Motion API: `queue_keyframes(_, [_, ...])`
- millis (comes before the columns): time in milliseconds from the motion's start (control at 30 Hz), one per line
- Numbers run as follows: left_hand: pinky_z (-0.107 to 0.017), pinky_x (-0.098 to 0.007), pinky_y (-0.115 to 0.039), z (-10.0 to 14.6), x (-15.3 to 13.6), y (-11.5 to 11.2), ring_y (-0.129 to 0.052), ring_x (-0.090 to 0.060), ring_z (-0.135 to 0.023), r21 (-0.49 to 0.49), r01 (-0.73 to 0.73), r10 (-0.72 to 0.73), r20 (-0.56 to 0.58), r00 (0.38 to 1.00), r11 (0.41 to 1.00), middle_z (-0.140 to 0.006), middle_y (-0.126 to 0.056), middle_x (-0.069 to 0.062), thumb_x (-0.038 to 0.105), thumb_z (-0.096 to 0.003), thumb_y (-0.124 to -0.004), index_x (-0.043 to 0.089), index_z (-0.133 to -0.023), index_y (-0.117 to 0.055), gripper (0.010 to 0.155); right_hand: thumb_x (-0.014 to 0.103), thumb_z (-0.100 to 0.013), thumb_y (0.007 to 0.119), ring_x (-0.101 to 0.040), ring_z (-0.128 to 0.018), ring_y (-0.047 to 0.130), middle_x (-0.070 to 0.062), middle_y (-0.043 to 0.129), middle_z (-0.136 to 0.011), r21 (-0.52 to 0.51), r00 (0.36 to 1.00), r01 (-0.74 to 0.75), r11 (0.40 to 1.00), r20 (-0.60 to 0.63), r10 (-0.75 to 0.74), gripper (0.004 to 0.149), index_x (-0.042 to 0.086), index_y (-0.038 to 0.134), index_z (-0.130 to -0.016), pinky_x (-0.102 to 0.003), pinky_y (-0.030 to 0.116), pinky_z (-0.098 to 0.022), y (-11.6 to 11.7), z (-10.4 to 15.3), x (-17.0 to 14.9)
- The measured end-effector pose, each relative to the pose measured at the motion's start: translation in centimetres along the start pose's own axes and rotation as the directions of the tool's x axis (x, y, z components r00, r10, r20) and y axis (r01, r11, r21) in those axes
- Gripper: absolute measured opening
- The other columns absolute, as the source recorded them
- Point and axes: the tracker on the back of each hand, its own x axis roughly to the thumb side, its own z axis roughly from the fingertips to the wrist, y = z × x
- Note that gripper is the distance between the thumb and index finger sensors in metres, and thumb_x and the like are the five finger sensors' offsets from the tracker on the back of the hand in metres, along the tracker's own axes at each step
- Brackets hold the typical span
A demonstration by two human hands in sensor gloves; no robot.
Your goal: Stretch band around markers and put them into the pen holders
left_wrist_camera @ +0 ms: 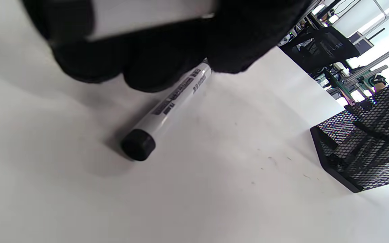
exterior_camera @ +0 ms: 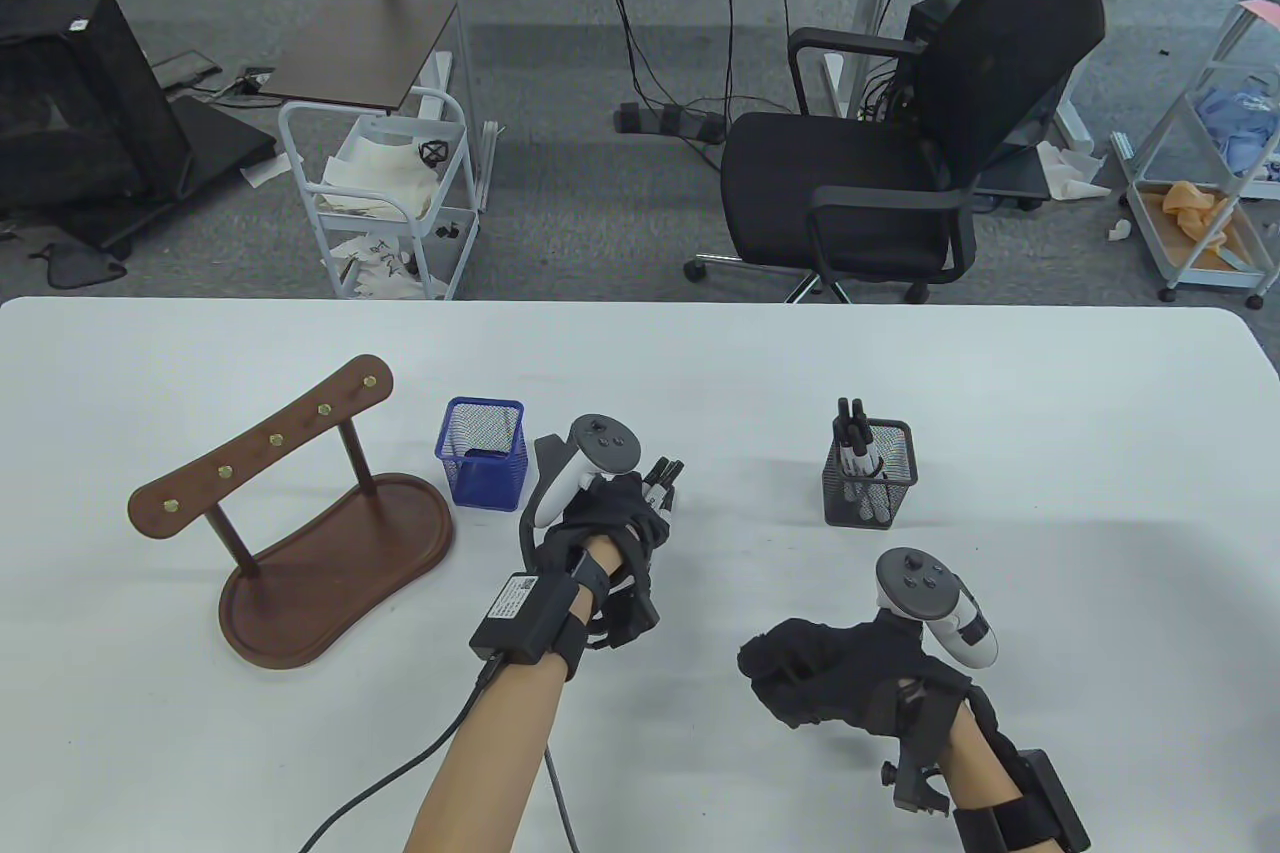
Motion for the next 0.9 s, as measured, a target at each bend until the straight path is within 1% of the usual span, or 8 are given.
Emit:
queue_keyframes(67, [-0.047, -0.05, -0.09, -0.2, 0.1, -0.2, -0.102, -0.022, -0.058, 0.006, 0.035, -0.035, -0.015, 0.999, 0.999, -0.084, -0.087, -0.008, 0.029, -0.0568, -0.085, 0.009, -0.103, -0.05, 0.061, 0.038, -0.047, 0.092, -0.032, -0.069, 0.092, -0.006, 0.088, -0.091, 0.0, 1.0, -0.001, 1.0, -0.001, 0.001, 0.054, 0.032, 0.071, -0.096, -0.062, 0.068, -0.063, 0.0, 0.0, 0.0])
queue_keyframes(133, [-0.046, -0.051, -0.09, -0.3, 0.4, -0.5, -0.102, -0.022, -0.058, 0.054, 0.071, -0.069, -0.041, 0.997, 0.996, -0.084, -0.087, -0.009, 0.031, -0.0557, -0.086, 0.009, -0.103, -0.052, 0.063, 0.038, -0.047, 0.092, -0.032, -0.069, 0.092, -0.006, 0.088, -0.091, -0.001, 1.0, -0.002, 1.0, -0.002, 0.002, 0.054, 0.031, 0.071, -0.096, -0.062, 0.068, -0.063, 0.0, 0.0, 0.0])
queue_keyframes(267, [-0.046, -0.051, -0.09, -0.6, 0.9, -1.1, -0.103, -0.023, -0.057, 0.08, 0.132, -0.126, -0.072, 0.989, 0.988, -0.084, -0.088, -0.011, 0.033, -0.0538, -0.088, 0.008, -0.102, -0.057, 0.063, 0.038, -0.047, 0.092, -0.032, -0.069, 0.093, -0.006, 0.088, -0.091, -0.002, 1.0, -0.002, 1.0, -0.001, 0.002, 0.054, 0.031, 0.071, -0.096, -0.062, 0.068, -0.063, 0.0, 0.0, 0.0])
queue_keyframes(333, [-0.046, -0.051, -0.09, -0.8, 1.0, -1.5, -0.103, -0.024, -0.057, 0.077, 0.157, -0.15, -0.091, 0.985, 0.985, -0.085, -0.088, -0.013, 0.034, -0.0527, -0.089, 0.007, -0.102, -0.06, 0.063, 0.038, -0.047, 0.092, -0.032, -0.069, 0.092, -0.006, 0.088, -0.091, -0.002, 1.0, -0.001, 1.0, 0.0, 0.001, 0.054, 0.031, 0.071, -0.096, -0.062, 0.068, -0.063, 0.0, 0.0, 0.0])
queue_keyframes(433, [-0.045, -0.052, -0.089, -1.0, 1.1, -1.9, -0.102, -0.025, -0.056, 0.098, 0.149, -0.138, -0.111, 0.984, 0.984, -0.083, -0.087, -0.015, 0.034, -0.0521, -0.09, 0.004, -0.102, -0.062, 0.064, 0.038, -0.047, 0.092, -0.032, -0.069, 0.092, -0.006, 0.088, -0.09, -0.002, 1.0, 0.0, 1.0, 0.001, 0.0, 0.054, 0.031, 0.072, -0.096, -0.062, 0.068, -0.063, -0.1, 0.1, 0.0])
queue_keyframes(533, [-0.045, -0.051, -0.089, -1.1, 1.3, -2.1, -0.101, -0.024, -0.056, 0.095, 0.186, -0.174, -0.121, 0.977, 0.978, -0.082, -0.087, -0.015, 0.034, -0.0519, -0.09, 0.004, -0.101, -0.063, 0.064, 0.038, -0.047, 0.092, -0.032, -0.069, 0.092, -0.006, 0.088, -0.09, -0.002, 1.0, 0.0, 1.0, -0.001, 0.0, 0.054, 0.031, 0.072, -0.096, -0.062, 0.068, -0.063, 0.0, 0.1, 0.0])
queue_keyframes(800, [-0.045, -0.053, -0.087, -0.9, 2.0, -3.0, -0.098, -0.023, -0.056, 0.104, 0.285, -0.271, -0.133, 0.953, 0.953, -0.082, -0.083, -0.015, 0.034, -0.0513, -0.092, 0.005, -0.098, -0.071, 0.058, 0.038, -0.047, 0.092, -0.032, -0.069, 0.093, -0.006, 0.088, -0.09, -0.004, 1.0, 0.0, 1.0, -0.009, 0.0, 0.054, 0.031, 0.072, -0.096, -0.062, 0.068, -0.063, 0.0, 0.1, -0.1])
queue_keyframes(900, [-0.046, -0.053, -0.087, -0.7, 1.9, -3.1, -0.097, -0.024, -0.056, 0.1, 0.296, -0.284, -0.12, 0.951, 0.95, -0.082, -0.083, -0.015, 0.034, -0.0522, -0.091, 0.006, -0.095, -0.073, 0.054, 0.038, -0.047, 0.093, -0.032, -0.068, 0.093, -0.006, 0.088, -0.09, -0.005, 1.0, 0.001, 1.0, -0.01, -0.001, 0.054, 0.031, 0.072, -0.096, -0.062, 0.068, -0.063, -0.1, 0.1, -0.1])
